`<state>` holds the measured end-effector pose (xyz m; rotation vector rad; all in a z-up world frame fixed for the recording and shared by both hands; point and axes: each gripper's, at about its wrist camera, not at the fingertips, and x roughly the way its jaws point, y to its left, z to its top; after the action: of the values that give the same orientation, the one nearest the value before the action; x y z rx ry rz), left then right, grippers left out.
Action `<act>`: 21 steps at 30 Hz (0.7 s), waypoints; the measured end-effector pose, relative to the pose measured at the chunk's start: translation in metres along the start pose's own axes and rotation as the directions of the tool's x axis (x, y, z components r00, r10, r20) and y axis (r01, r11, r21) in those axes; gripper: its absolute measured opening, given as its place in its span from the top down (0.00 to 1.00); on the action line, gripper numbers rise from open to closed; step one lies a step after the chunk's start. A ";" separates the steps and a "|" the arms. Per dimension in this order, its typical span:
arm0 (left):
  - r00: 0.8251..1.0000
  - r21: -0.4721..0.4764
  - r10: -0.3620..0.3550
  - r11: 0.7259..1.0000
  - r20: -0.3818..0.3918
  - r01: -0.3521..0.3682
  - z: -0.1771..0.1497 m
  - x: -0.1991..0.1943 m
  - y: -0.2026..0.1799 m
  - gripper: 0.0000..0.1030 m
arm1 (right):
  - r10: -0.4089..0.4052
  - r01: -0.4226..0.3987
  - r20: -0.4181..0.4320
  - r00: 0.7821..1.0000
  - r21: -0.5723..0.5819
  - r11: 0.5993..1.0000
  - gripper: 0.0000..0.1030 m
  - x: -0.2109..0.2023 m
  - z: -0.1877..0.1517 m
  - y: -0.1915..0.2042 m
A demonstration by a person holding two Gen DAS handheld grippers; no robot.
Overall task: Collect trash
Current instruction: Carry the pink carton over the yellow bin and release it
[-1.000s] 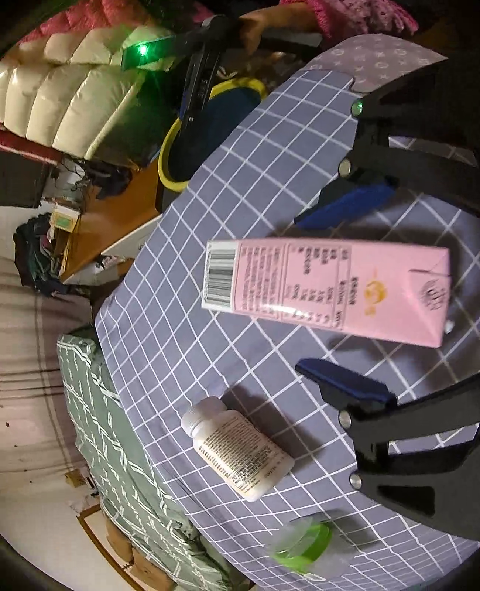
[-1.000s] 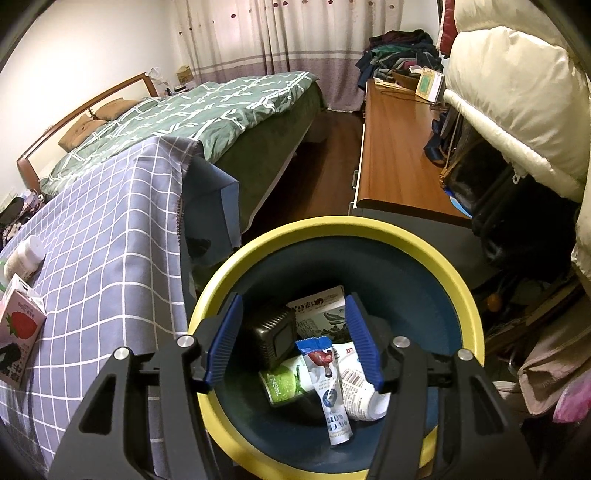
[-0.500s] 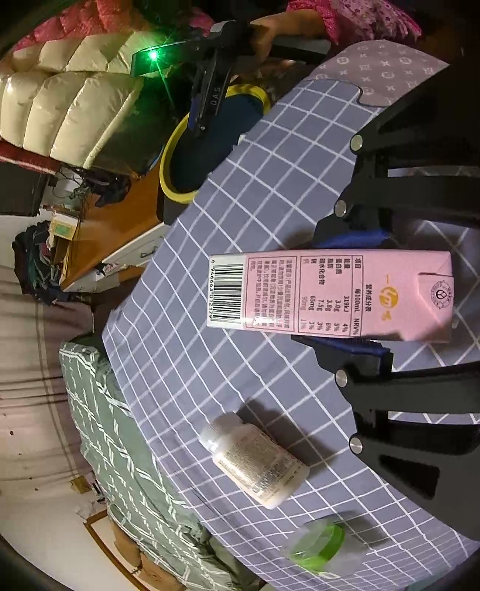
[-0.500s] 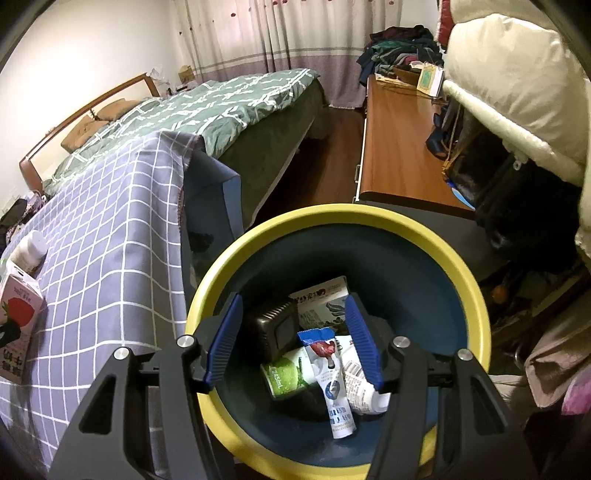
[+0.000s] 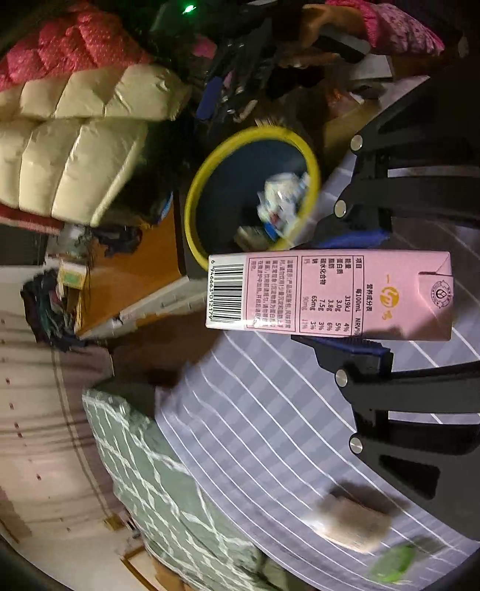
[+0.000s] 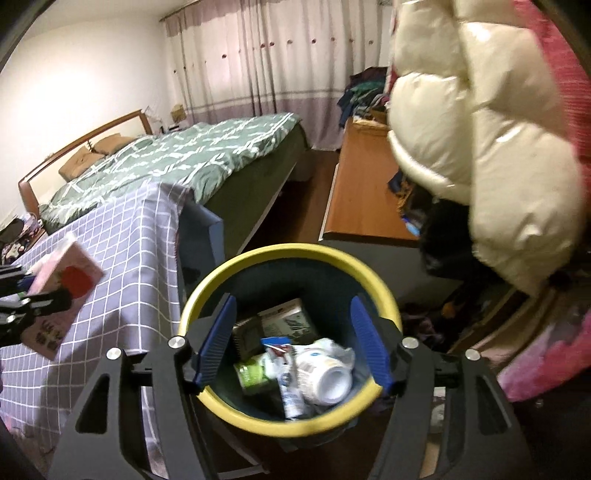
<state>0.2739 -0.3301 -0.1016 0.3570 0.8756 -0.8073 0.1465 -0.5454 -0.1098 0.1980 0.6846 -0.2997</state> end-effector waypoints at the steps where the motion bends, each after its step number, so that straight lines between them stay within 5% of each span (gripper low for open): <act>1: 1.000 0.010 -0.013 1.000 0.001 0.013 0.006 0.004 -0.008 0.62 | -0.004 0.004 0.006 1.000 0.004 1.000 0.40 -0.004 0.000 -0.005; 14: 0.994 0.068 -0.098 0.993 -0.052 0.101 0.080 0.100 -0.092 0.61 | -0.175 0.170 0.072 0.982 0.070 0.983 0.33 -0.053 -0.013 -0.059; 15: 0.994 0.059 -0.092 0.994 -0.055 0.095 0.081 0.105 -0.091 0.59 | -0.178 0.173 0.070 0.982 0.071 0.982 0.33 -0.053 -0.013 -0.060; 17: 0.994 0.024 -0.096 0.995 -0.057 0.097 0.079 0.106 -0.088 0.31 | -0.174 0.170 0.068 0.982 0.071 0.983 0.33 -0.053 -0.013 -0.060; 18: 0.994 0.004 -0.104 0.995 -0.037 0.104 0.076 0.098 -0.085 0.25 | -0.171 0.166 0.069 0.983 0.070 0.984 0.33 -0.052 -0.011 -0.059; 21: 0.996 -0.015 -0.089 0.996 0.013 0.089 0.064 0.068 -0.071 0.22 | -0.147 0.142 0.071 0.987 0.062 0.988 0.32 -0.047 -0.008 -0.052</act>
<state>0.2808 -0.4461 -0.1143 0.3011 0.8905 -0.8839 0.0897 -0.5827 -0.0893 0.1908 0.6170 -0.4640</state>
